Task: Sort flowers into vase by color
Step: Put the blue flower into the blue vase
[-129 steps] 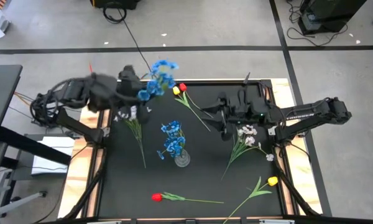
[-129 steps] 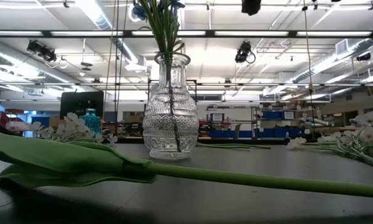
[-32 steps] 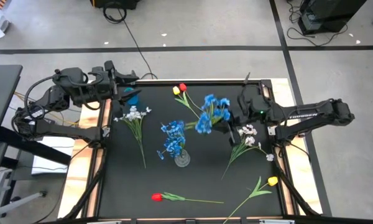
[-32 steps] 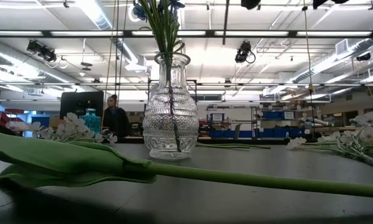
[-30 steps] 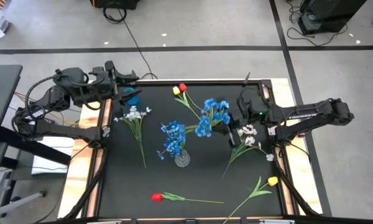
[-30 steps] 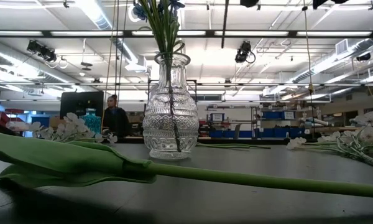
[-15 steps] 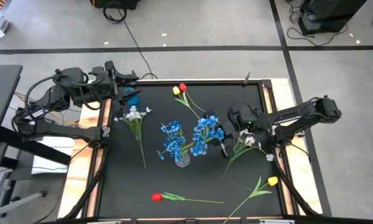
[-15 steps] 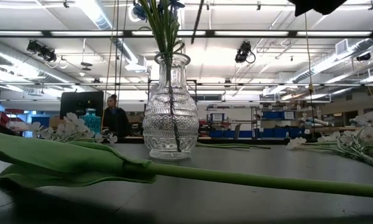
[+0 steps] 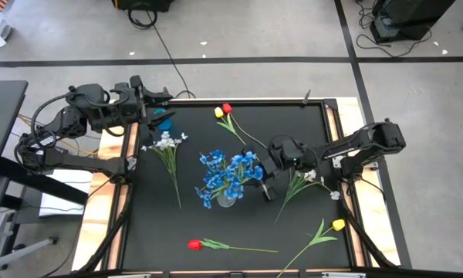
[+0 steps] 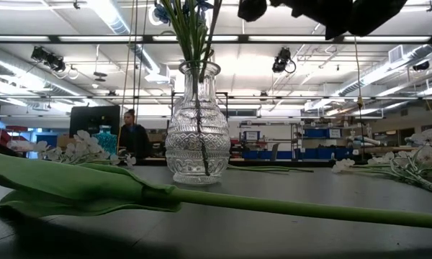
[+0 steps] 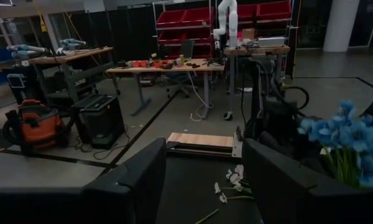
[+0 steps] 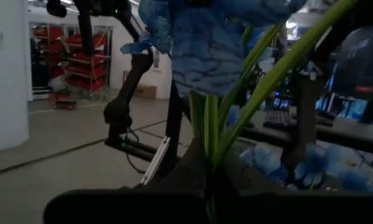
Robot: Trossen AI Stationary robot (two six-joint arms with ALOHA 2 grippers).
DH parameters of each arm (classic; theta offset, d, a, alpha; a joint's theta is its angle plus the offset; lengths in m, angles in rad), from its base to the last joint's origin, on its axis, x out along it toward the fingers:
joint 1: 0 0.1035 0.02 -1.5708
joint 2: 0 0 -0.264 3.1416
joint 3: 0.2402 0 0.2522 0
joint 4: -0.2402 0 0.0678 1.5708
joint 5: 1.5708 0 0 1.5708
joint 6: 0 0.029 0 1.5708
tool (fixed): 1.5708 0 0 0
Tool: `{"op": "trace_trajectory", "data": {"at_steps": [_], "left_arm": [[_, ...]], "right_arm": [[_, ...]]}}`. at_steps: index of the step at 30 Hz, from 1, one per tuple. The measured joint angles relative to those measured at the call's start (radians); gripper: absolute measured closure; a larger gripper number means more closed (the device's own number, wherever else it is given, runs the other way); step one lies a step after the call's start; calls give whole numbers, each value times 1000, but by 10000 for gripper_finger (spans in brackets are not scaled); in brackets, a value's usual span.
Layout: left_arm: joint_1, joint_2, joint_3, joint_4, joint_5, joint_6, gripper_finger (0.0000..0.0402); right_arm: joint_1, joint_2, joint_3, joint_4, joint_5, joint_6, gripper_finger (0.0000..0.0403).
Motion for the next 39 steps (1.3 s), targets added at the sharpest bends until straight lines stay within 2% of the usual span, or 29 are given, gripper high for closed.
{"op": "trace_trajectory", "data": {"at_steps": [15,19,24,35,39], "left_arm": [[0,0,0,0,0,0,186],[0,0,0,0,0,0,186],[0,0,0,0,0,0,186],[0,0,0,0,0,0,186],[0,0,0,0,0,0,186]], "right_arm": [[6,152,2,19,30,0,370],[7,152,2,14,84,3,357],[7,151,2,20,134,4,318],[7,141,2,43,126,164,189],[7,102,2,40,126,213,157]]}}
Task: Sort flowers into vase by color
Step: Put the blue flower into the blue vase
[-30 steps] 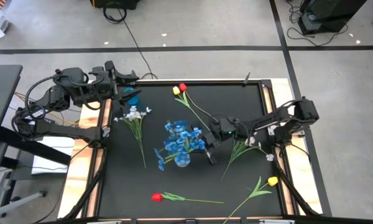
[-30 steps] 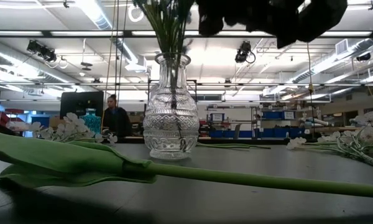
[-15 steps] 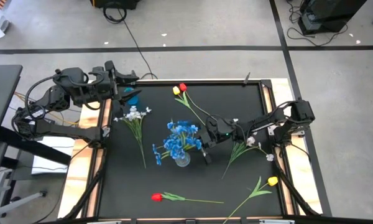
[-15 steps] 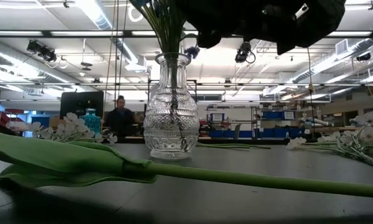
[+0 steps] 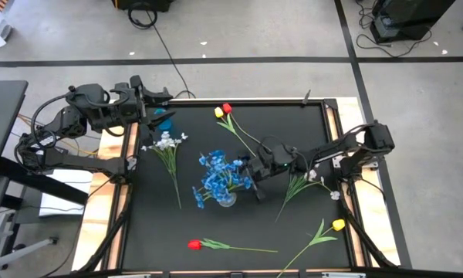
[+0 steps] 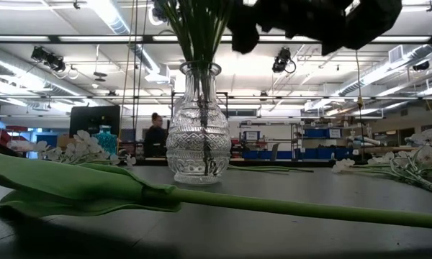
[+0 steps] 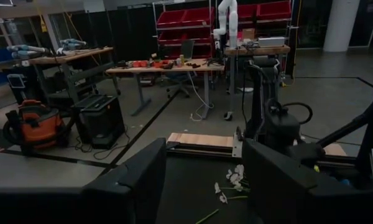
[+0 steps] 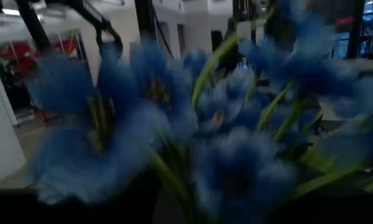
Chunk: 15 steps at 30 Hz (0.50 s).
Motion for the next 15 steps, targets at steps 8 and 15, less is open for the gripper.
{"op": "trace_trajectory", "data": {"at_steps": [8,15], "left_arm": [[0,0,0,0,0,0,186],[0,0,0,0,0,0,186]], "right_arm": [[-14,-169,0,-66,8,-8,149],[-34,-222,1,-253,8,-79,148]]}}
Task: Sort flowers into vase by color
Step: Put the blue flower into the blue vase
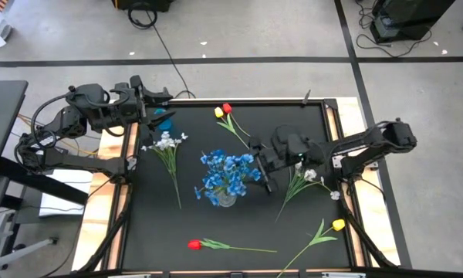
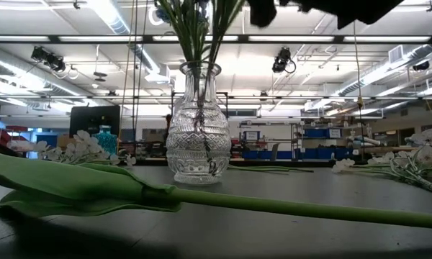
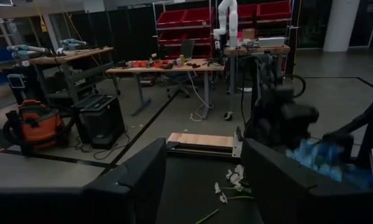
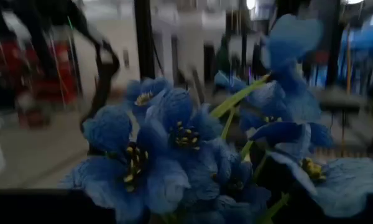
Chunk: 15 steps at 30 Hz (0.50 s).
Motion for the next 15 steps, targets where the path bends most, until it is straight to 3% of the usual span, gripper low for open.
{"op": "trace_trajectory", "data": {"at_steps": [8,15], "left_arm": [[0,0,0,-1,0,0,186],[0,0,0,0,0,0,186]], "right_arm": [[1,108,-1,-9,35,121,148],[-8,59,-1,-156,4,259,142]]}}
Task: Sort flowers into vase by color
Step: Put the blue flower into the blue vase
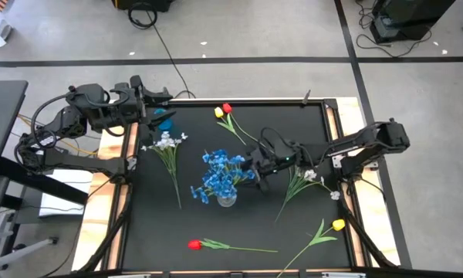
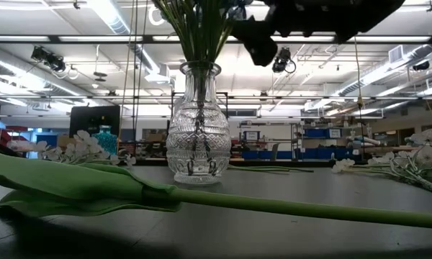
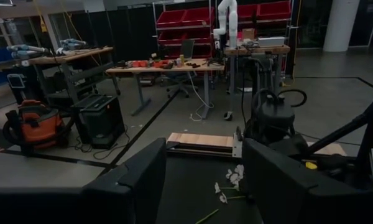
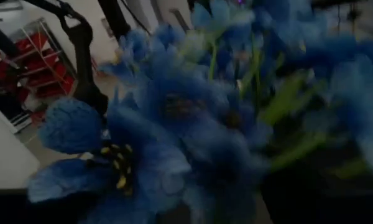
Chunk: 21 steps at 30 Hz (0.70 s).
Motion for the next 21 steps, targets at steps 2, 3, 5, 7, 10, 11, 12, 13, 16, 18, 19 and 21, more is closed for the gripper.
{"op": "trace_trajectory", "data": {"at_steps": [2,3,5,7,10,11,12,13,16,18,19,21], "left_arm": [[0,0,0,1,0,0,186],[0,0,0,0,0,0,186],[0,0,0,1,0,0,186],[0,0,0,0,0,0,186],[0,0,0,1,0,0,186],[0,0,0,1,0,0,186],[0,0,0,1,0,0,186],[0,0,0,0,0,0,186],[0,0,0,1,0,0,186],[0,0,0,1,0,0,186],[0,0,0,1,0,0,186],[0,0,0,1,0,0,186]], "right_arm": [[-5,-30,0,-70,-14,2,140],[-8,-46,0,-107,-20,1,139],[-13,-73,0,-160,-43,-2,139],[-20,-102,0,-183,-77,-1,139],[-24,-147,0,-206,-117,-1,139],[-25,-161,0,-213,-119,0,139],[-25,-178,0,-229,-118,3,139],[-25,-195,0,-250,-115,6,139],[-26,-246,0,-327,-73,10,139],[-27,-279,0,-392,-36,35,139],[-29,-295,0,-420,-17,53,139],[-34,-324,0,-492,18,87,139]]}}
